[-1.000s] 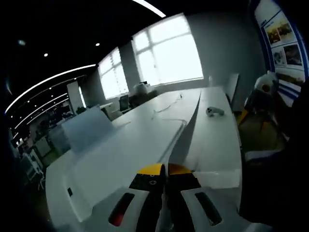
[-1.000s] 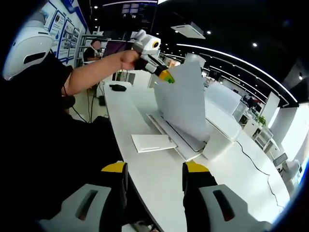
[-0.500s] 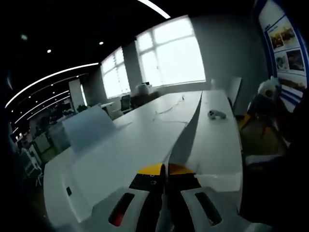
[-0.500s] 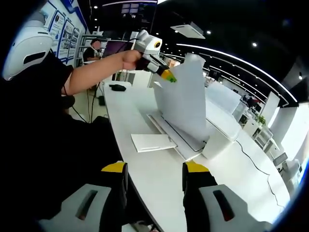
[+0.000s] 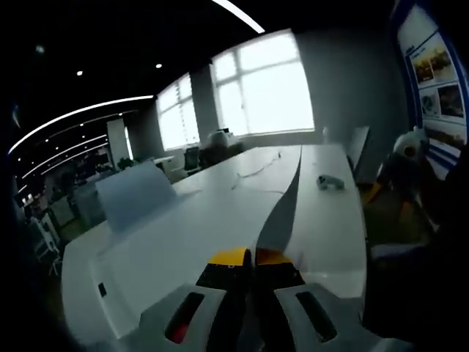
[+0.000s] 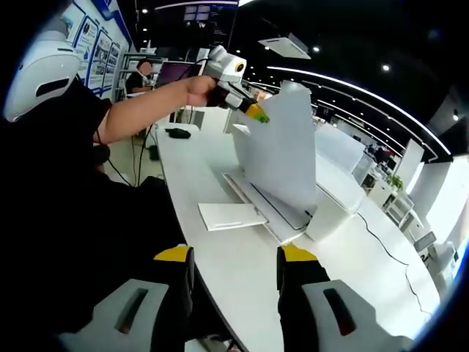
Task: Remove the paper from the printer output slot and place it on top of the printer
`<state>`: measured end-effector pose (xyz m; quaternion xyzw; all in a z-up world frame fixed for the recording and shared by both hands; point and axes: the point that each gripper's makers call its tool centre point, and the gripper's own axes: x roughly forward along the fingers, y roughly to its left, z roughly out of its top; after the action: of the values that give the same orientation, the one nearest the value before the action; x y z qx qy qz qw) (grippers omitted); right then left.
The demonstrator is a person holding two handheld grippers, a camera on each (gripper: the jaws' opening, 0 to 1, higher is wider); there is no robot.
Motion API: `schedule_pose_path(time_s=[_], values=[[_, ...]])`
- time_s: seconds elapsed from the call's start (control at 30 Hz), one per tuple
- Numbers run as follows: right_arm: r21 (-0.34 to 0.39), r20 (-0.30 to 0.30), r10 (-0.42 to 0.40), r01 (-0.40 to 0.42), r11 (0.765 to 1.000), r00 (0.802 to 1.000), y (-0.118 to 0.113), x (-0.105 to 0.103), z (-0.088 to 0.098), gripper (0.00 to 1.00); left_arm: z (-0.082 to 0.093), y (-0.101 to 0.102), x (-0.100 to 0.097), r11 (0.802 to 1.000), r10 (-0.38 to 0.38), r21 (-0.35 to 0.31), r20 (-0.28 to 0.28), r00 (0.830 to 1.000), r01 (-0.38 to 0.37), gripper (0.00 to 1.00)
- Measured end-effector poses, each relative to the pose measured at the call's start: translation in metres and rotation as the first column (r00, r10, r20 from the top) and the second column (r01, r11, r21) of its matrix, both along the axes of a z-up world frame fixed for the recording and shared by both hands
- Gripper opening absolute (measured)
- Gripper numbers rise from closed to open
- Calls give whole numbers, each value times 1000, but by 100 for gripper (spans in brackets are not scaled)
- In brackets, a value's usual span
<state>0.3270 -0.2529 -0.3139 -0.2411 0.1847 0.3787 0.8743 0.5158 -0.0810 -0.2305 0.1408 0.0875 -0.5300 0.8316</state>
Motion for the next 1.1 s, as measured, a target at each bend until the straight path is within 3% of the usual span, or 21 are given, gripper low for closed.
schedule_pose_path(time_s=[0.5, 1.1], values=[[-2, -1, 0, 0, 1000, 1000, 1, 2, 1, 41, 4, 0, 9, 996, -9, -88, -76, 997, 2, 5], [-1, -8, 6, -6, 1000, 1000, 4, 1, -2, 41, 16, 1, 12, 992, -18, -126, -92, 996, 6, 5]])
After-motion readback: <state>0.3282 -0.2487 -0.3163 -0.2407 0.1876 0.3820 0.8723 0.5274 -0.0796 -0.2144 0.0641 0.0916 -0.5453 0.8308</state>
